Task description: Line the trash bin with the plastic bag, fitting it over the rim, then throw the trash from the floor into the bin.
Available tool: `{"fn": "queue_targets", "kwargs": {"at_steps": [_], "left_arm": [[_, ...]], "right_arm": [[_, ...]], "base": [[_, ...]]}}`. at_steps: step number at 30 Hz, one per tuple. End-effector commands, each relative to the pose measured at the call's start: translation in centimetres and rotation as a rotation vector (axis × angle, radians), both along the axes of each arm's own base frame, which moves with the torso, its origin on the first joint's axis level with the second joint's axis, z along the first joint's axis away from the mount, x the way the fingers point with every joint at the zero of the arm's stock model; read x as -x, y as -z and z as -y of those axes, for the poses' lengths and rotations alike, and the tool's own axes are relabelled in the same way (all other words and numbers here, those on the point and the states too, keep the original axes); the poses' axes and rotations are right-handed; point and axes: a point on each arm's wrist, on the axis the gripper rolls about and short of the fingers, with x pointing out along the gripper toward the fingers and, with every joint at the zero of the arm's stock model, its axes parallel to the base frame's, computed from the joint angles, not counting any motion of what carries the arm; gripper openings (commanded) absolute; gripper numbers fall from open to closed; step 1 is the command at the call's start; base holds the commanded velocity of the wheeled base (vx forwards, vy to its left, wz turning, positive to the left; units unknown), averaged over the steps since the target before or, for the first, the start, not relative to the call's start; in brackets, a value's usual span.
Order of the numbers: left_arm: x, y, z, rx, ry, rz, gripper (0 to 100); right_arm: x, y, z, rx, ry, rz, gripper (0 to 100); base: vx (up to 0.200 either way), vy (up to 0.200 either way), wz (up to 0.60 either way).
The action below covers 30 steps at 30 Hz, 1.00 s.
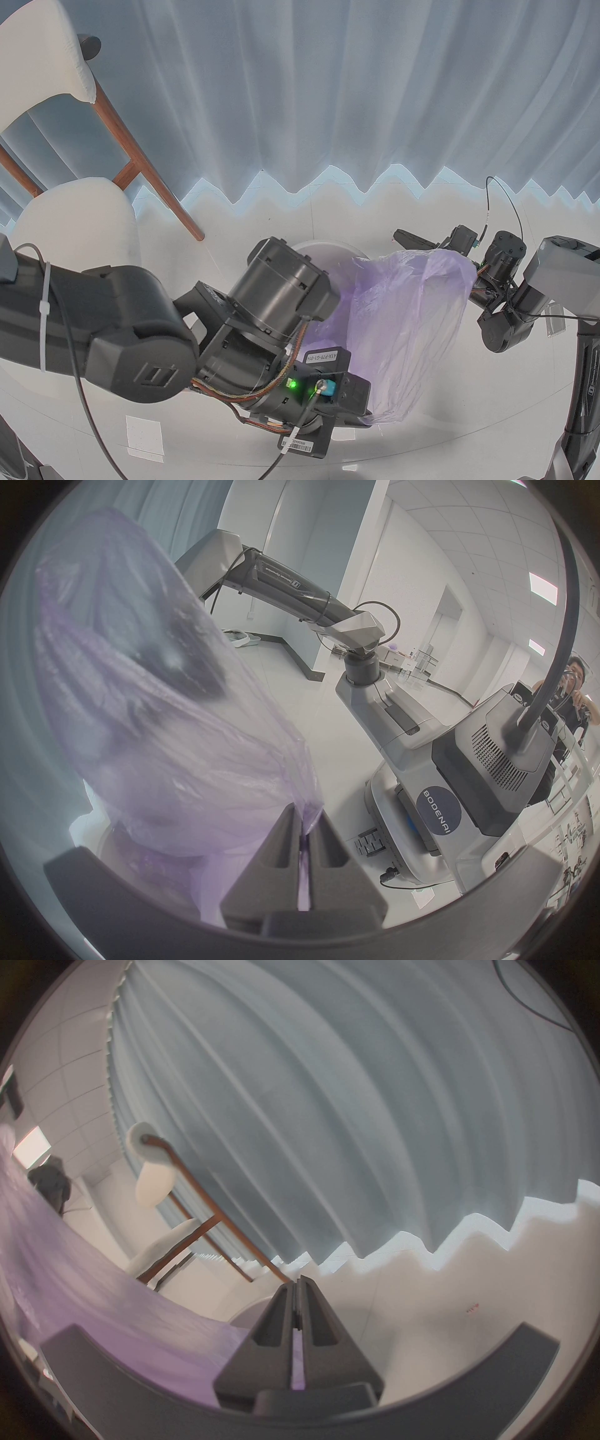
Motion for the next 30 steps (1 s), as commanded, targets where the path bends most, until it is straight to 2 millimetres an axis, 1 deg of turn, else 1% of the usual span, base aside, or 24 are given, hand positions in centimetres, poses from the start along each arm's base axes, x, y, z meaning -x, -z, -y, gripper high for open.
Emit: {"fn": "queue_targets", "kwargs": {"at_steps": [1,2,3,5,7,11,12,16,18,19,23,25,28,30], "left_arm": [[-0.5,-0.1,-0.5,-0.002,-0.025,0.003,0],[-0.5,-0.1,-0.5,-0.002,-0.025,0.003,0],[-1.0,-0.1,-0.9,-0.001,-0.045,0.008,0],[-1.4,-0.3,-1.1,0.002,-0.067,0.020,0],[-1.7,-0.4,-1.3,0.000,-0.087,0.032,0],[-3.3,-1.0,-2.1,0.012,-0.168,0.081,0],[-3.4,-1.0,-2.1,0.014,-0.170,0.084,0],[-5.0,-1.6,-3.4,0.041,-0.236,0.106,0],[-5.2,-1.7,-3.6,0.044,-0.247,0.108,0],[-5.6,-2.1,-4.1,0.052,-0.271,0.112,0],[-6.0,-2.8,-5.1,0.083,-0.342,0.074,0],[-6.1,-3.0,-5.4,0.097,-0.373,0.050,0],[-6.1,-3.2,-5.6,0.110,-0.411,0.017,0],[-5.8,-3.4,-5.7,0.140,-0.471,-0.045,0]], "right_arm": [[0.2,1.1,-1.1,0.063,-0.078,0.027,0],[0.2,1.1,-1.1,0.063,-0.078,0.027,0],[1.2,1.8,-1.4,0.092,-0.092,0.007,0],[2.2,2.2,-1.9,0.104,-0.128,-0.022,0],[2.7,2.3,-2.2,0.107,-0.140,-0.034,0],[3.5,2.7,-4.5,0.108,-0.203,-0.053,0],[3.6,2.7,-4.7,0.108,-0.209,-0.053,0],[3.5,3.2,-8.1,0.099,-0.244,-0.052,0],[3.3,3.4,-8.7,0.097,-0.240,-0.048,0],[2.8,3.9,-9.9,0.094,-0.240,-0.041,0],[1.9,5.5,-12.0,0.091,-0.259,-0.041,0],[1.8,5.8,-12.3,0.089,-0.264,-0.052,0],[1.5,5.6,-12.1,0.064,-0.259,-0.068,0],[0.4,3.6,-10.4,-0.020,-0.197,-0.065,0]], "base": [[0.000,0.000,0.00],[0.000,0.000,0.00],[0.000,0.000,0.00],[0.000,0.000,0.00],[0.000,0.000,0.00],[0.000,0.000,0.00],[0.000,0.000,0.00],[0.000,0.000,0.00],[0.000,0.000,0.00],[0.000,0.000,0.00],[0.000,0.000,0.00],[0.000,0.000,0.00],[0.000,0.000,0.00],[0.000,0.000,0.00]]}}
